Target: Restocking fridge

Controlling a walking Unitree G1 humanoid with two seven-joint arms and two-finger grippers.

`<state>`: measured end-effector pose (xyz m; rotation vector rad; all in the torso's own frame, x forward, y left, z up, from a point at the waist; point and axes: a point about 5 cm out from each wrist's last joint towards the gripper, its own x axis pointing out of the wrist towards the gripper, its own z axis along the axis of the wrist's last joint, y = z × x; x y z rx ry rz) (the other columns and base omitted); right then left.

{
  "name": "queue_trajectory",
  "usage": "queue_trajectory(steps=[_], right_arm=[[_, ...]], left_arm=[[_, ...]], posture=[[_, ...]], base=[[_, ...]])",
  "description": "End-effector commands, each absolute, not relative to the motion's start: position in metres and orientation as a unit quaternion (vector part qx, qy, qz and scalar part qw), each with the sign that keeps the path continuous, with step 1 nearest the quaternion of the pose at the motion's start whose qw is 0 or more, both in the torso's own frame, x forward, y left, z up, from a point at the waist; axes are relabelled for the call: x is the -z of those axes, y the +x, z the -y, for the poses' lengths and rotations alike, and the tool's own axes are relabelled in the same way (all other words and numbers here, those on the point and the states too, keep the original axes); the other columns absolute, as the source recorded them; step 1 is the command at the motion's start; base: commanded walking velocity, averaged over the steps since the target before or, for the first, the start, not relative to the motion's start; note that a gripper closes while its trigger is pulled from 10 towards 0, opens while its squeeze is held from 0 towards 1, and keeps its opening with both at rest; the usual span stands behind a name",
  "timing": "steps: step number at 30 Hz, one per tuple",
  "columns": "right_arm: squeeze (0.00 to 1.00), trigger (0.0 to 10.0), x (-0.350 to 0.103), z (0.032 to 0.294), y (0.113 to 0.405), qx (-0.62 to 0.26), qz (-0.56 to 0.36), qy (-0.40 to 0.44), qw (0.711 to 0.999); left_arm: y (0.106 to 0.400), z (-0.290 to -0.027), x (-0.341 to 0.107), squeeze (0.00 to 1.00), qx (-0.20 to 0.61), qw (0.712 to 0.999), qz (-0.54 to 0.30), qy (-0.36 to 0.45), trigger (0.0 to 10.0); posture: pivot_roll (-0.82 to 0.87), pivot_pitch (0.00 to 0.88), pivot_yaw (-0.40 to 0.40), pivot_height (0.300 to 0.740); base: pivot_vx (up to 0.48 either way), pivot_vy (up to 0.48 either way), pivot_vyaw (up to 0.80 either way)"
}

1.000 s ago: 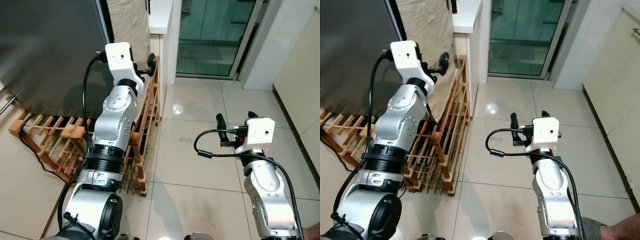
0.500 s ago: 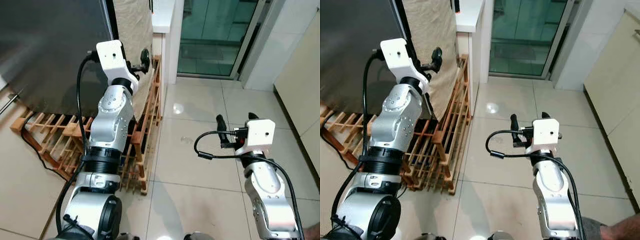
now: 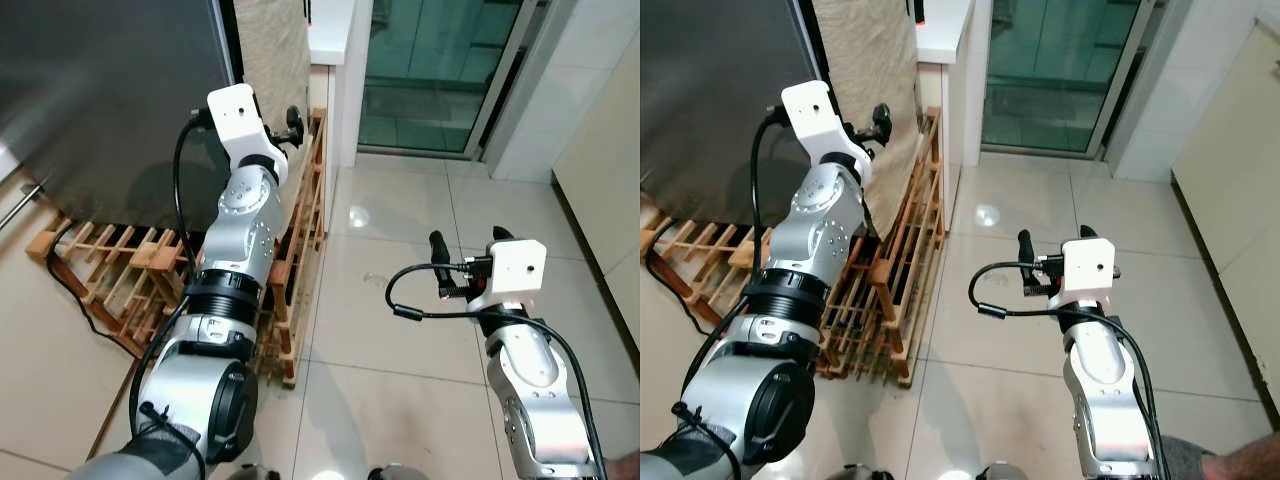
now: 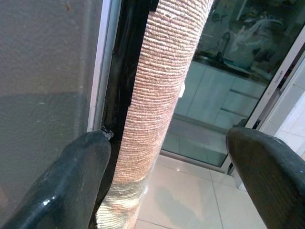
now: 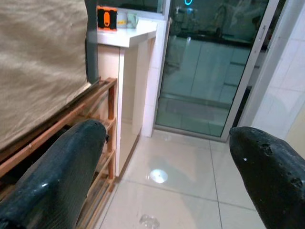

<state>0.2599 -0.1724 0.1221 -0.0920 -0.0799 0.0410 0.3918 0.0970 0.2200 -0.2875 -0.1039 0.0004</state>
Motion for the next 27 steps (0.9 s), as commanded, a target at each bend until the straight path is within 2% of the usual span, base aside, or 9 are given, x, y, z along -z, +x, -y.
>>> queue_trajectory(steps=[1,7,11,16,27], right_arm=[[0.00,10.0,-0.123,0.174,0.257,-0.017,0.042,-0.052,0.998],[0.00,10.0,-0.123,0.175,0.256,-0.015,0.041,-0.053,0.998],[0.00,10.0,-0.123,0.175,0.256,-0.015,0.041,-0.054,0.998],[0.00,10.0,-0.124,0.176,0.254,-0.011,0.043,-0.056,0.997],[0.00,10.0,-0.123,0.178,0.253,-0.010,0.039,-0.057,0.998]], left_arm=[[0.395,-0.088,-0.235,0.00,0.031,0.985,0.075,-0.151,10.0],[0.396,-0.072,-0.242,0.00,0.083,0.979,0.092,-0.160,10.0],[0.399,-0.068,-0.244,0.00,0.067,0.982,0.092,-0.150,10.0],[0.404,-0.083,-0.235,0.00,0.013,0.985,0.069,-0.160,10.0],[0.398,-0.094,-0.221,0.00,0.010,0.987,0.078,-0.141,10.0]], posture=[[-0.23,0.067,0.044,0.740],[-0.22,0.071,0.045,0.740],[-0.23,0.071,0.050,0.740],[-0.25,0.074,0.055,0.740],[-0.23,0.075,0.042,0.740]], base=[[0.000,0.000,0.00],[0.000,0.000,0.00],[0.000,0.000,0.00],[0.000,0.000,0.00],[0.000,0.000,0.00]])
